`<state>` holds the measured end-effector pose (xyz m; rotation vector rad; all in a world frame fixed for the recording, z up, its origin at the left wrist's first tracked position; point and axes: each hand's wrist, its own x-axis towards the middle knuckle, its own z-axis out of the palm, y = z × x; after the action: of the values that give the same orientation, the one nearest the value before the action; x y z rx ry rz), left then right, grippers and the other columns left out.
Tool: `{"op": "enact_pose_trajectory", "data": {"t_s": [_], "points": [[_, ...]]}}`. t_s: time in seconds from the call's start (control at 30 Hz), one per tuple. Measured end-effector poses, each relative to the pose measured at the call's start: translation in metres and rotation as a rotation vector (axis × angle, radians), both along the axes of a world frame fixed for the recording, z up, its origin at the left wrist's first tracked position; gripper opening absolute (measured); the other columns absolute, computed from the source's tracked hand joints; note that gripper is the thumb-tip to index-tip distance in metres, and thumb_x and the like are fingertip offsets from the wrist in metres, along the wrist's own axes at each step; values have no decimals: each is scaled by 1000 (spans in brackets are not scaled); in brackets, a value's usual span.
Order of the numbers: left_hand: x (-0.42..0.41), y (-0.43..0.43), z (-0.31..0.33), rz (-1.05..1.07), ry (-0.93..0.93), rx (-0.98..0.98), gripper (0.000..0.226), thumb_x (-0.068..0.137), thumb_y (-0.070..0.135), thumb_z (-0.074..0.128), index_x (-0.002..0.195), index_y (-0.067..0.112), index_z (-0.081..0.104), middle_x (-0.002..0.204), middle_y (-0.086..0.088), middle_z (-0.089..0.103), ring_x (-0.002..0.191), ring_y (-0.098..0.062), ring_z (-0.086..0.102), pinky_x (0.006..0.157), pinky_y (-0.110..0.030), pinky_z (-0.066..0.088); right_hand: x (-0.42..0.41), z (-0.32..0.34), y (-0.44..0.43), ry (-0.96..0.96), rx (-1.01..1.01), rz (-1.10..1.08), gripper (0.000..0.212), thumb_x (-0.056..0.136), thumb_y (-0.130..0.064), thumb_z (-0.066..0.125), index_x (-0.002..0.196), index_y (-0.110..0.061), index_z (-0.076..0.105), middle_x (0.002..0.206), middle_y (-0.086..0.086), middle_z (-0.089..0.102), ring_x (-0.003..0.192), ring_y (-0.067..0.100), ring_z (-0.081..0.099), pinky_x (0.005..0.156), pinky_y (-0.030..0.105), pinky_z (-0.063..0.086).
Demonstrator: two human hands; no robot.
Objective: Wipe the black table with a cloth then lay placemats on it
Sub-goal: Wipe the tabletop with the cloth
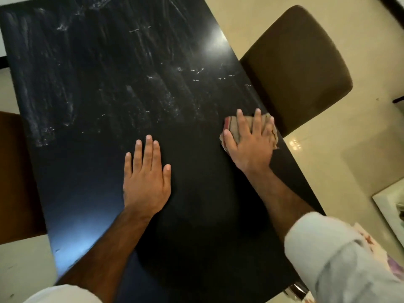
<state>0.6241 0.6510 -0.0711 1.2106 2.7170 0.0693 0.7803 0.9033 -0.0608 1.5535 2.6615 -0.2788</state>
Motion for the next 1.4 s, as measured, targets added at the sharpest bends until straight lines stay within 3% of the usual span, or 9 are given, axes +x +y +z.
{"op": "enact_pose_trajectory", "data": {"t_s": [0.17,0.3,0.47,0.63,0.77,0.9,1.07,1.27,1.4], "points": [[3,3,-1,12,-2,-11,75,112,52,16,175,13,10,185,-6,-2,171,-28,-2,137,-58,11,-56,-2,6,43,-9,102,79,102,-80,29,172,-46,17,184,7,9,167,50,-1,130,70,20],[4,4,2,12,-4,-9,75,112,52,16,175,13,11,185,-6,-1,171,-28,-1,136,-59,13,6,6,-37,17,-85,208,80,102,-82,31,172,-51,6,184,0,-3,168,43,-9,130,68,14],[3,5,2,10,9,-4,74,113,51,17,175,11,12,185,-7,-1,171,-29,-1,136,-59,13,67,7,-21,-32,-82,21,81,102,-85,28,172,-51,4,184,-3,-6,169,39,-10,129,65,12],[3,5,0,13,24,-17,74,113,50,17,175,11,9,185,-7,-2,171,-29,-2,136,-59,12,0,-5,65,55,-21,13,80,103,-83,25,172,-45,13,184,2,9,168,43,8,129,70,25],[2,4,-2,15,18,-13,74,113,51,16,175,13,8,185,-6,-3,171,-28,-2,137,-59,12,-27,-4,63,45,-8,100,78,104,-82,25,173,-47,13,185,3,4,169,44,-3,132,68,13],[2,4,-2,10,13,-5,74,113,51,16,175,12,10,185,-7,-1,171,-29,-1,136,-59,13,42,7,6,23,-97,206,80,103,-82,33,171,-54,3,184,-5,-9,169,38,-12,128,64,7],[-1,3,-3,9,3,-24,75,113,52,12,175,12,9,185,-7,-3,171,-28,-4,137,-58,11,107,12,-12,-81,-119,37,84,98,-88,26,170,-55,-2,184,-2,-10,169,41,-9,130,71,18],[-1,3,-3,11,-3,-31,74,113,51,15,176,13,5,184,-6,-6,171,-27,-7,137,-57,9,-26,0,36,35,-25,29,80,102,-82,24,173,-48,8,184,8,3,167,50,-2,130,72,17],[-3,1,-2,15,-49,-27,76,112,51,14,175,12,-2,184,-8,-13,170,-25,-13,138,-55,8,-115,-5,-26,54,30,200,79,102,-78,31,172,-43,22,182,15,13,165,54,5,128,68,23]]}}
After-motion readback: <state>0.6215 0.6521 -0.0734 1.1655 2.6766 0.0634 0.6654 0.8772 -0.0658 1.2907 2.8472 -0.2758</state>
